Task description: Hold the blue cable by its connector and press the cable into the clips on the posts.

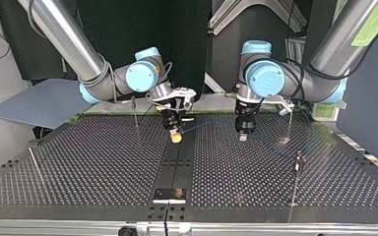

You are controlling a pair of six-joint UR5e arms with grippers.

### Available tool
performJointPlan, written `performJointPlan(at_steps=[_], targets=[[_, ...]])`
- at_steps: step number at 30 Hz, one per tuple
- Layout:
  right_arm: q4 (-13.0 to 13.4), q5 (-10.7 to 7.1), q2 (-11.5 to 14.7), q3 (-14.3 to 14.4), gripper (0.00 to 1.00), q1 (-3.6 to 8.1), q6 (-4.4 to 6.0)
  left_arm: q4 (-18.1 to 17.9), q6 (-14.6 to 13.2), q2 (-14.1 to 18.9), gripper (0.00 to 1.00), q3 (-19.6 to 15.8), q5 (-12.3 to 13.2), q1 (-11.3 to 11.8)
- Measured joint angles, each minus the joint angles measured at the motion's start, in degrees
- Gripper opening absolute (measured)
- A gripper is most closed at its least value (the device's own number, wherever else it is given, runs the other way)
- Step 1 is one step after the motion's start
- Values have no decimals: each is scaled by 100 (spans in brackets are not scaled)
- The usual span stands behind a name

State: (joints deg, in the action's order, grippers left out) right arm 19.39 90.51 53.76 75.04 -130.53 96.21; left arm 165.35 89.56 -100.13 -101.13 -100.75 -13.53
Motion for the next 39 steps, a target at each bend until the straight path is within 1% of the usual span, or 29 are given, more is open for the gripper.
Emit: performJointPlan(at_steps=[5, 9, 14, 18, 21, 27, 32, 35, 39], targets=[[19, 144, -203, 223, 0, -25, -54, -242, 30, -3, 0, -241, -3, -25], [95, 270, -353, 431, 0, -12, -84, -449, 38, -9, 0, -449, -1, -58], [268, 362, -391, 656, 0, 21, -84, -679, 51, -119, 0, -681, 0, -142], [455, 394, -404, 859, 0, 48, -73, -891, -5, -311, 0, -891, -4, -258], [554, 419, -410, 1009, 0, 67, -83, -1053, 57, -472, 0, -1019, -29, -357], [767, 449, -421, 1301, 0, 115, -81, -1359, 194, -777, 0, -1104, -178, -546], [946, 465, -463, 1527, 0, 137, -79, -1599, 233, -881, 0, -1154, -245, -640], [988, 489, -560, 1662, 0, 140, -87, -1746, 252, -897, 0, -1177, -257, -662], [1000, 617, -755, 1774, 0, 135, -91, -1934, 327, -990, 0, -1293, -331, -761]])
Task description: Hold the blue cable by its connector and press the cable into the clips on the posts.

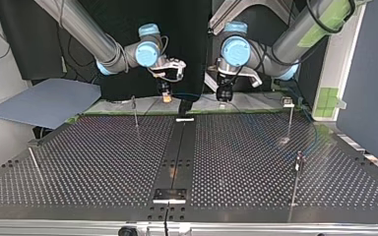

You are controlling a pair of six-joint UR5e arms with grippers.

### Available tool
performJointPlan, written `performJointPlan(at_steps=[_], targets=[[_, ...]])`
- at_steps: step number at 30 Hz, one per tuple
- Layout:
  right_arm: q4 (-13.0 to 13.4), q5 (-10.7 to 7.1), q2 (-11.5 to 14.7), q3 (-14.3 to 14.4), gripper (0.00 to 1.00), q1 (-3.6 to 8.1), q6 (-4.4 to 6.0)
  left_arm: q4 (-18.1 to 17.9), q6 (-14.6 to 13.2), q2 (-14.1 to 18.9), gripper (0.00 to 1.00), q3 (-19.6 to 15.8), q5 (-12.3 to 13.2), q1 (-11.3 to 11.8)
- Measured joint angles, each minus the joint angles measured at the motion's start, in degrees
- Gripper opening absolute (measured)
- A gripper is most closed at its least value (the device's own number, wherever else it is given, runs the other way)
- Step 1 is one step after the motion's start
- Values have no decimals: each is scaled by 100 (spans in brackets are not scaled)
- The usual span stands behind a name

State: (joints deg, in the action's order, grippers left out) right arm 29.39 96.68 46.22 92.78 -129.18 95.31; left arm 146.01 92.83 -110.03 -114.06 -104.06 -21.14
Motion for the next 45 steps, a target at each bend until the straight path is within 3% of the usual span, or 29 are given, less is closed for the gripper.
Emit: performJointPlan(at_steps=[5, 10, 19, 27, 33, 38, 45], targets=[[93, 79, -200, 40, 0, 15, 25, -251, 30, -231, 0, -98, -46, -143], [322, 73, -298, 154, 0, 115, 112, -499, 40, -479, 0, -113, -109, -258], [556, 82, -705, 276, 0, 313, 89, -974, 112, -951, 0, -96, -204, -468], [940, 65, -781, 528, 0, 479, 110, -1372, 206, -1351, 0, -56, -304, -567], [1123, 56, -784, 662, 0, 604, 146, -1627, 226, -1648, 0, 176, -369, -749], [1286, 39, -791, 777, 0, 758, 150, -1576, 309, -1886, 0, 410, -556, -973], [1559, 30, -793, 1007, 0, 977, 170, -1235, 460, -2258, 0, 781, -920, -1343]])
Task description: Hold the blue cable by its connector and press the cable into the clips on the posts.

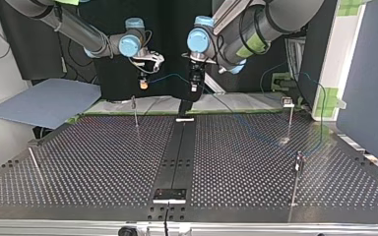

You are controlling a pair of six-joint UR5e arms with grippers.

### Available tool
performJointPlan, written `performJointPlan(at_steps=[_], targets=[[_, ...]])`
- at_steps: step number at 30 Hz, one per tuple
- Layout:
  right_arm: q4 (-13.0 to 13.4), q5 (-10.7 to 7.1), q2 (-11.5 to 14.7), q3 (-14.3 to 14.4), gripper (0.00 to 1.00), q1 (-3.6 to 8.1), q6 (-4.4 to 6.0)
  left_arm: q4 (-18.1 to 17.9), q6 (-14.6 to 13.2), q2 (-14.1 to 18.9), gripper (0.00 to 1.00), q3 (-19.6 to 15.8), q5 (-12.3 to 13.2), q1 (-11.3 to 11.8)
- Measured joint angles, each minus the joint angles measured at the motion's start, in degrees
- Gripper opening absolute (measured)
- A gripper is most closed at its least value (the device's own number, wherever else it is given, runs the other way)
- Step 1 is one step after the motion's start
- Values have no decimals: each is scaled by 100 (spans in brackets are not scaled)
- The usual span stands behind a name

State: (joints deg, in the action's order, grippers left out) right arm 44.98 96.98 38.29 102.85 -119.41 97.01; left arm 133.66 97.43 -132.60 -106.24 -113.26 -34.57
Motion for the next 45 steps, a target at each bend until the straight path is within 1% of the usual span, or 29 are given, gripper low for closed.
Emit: performJointPlan(at_steps=[4, 9, 21, 24, 32, 35, 38, 41, 42, 45], targets=[[73, -5, 0, 72, 0, 123, 10, 145, 145, -184, 0, 185, -105, -184], [208, -15, 0, 208, 0, 260, 21, 198, 189, -428, 0, 428, -136, -429], [415, -25, 0, 431, 0, 472, 48, 188, 180, -984, 0, 984, -153, -985], [460, -27, 0, 456, 0, 517, 66, 188, 179, -1116, 0, 1117, -154, -1091], [520, -69, 0, 475, 0, 670, 104, 201, 193, -1502, 0, 1503, -155, -1147], [540, -114, 0, 481, 0, 744, 109, 224, 207, -1652, 0, 1647, -174, -1148], [621, -179, 0, 535, 0, 839, 160, 268, 215, -1773, 0, 1751, -267, -1149], [745, -289, 0, 639, 0, 959, 259, 303, 208, -1817, 0, 1843, -337, -1154], [806, -348, 1, 678, 0, 1019, 284, 321, 201, -1824, 0, 1882, -355, -1160], [949, -489, 1, 726, 0, 1162, 315, 385, 186, -1831, 0, 1985, -377, -1183]])
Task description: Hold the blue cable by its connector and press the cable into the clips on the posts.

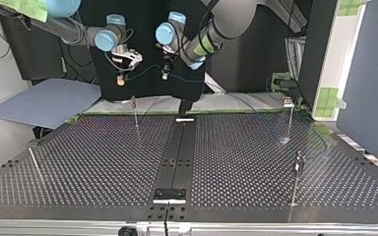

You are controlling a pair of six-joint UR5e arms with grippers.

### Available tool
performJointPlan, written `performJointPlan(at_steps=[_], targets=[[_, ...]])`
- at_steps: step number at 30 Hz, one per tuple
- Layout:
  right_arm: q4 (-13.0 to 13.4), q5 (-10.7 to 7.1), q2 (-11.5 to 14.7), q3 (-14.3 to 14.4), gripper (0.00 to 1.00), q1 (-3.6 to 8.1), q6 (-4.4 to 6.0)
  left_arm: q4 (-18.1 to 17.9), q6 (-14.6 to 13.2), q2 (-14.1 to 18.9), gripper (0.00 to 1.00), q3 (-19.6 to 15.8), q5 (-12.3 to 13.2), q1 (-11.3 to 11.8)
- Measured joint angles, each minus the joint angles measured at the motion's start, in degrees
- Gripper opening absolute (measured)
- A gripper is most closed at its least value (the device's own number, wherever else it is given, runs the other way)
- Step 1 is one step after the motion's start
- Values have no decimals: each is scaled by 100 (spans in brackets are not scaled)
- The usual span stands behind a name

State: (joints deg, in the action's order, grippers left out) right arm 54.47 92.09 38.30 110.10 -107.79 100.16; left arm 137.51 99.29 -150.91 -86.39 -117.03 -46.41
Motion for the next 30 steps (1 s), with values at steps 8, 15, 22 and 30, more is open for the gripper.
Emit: performJointPlan(at_steps=[8, 15, 22, 30], targets=[[264, -314, 8, -39, 0, 374, 181, 287, -57, -2, 0, 300, -134, -81], [270, -664, 8, -177, 0, 762, 53, 445, -277, -10, 0, 469, -234, -101], [177, -1000, 8, -413, 0, 965, 44, 702, -350, -136, 0, 748, -242, -70], [-65, -1221, 8, -684, 0, 1038, 18, 992, -360, -255, 0, 1139, -246, -67]])
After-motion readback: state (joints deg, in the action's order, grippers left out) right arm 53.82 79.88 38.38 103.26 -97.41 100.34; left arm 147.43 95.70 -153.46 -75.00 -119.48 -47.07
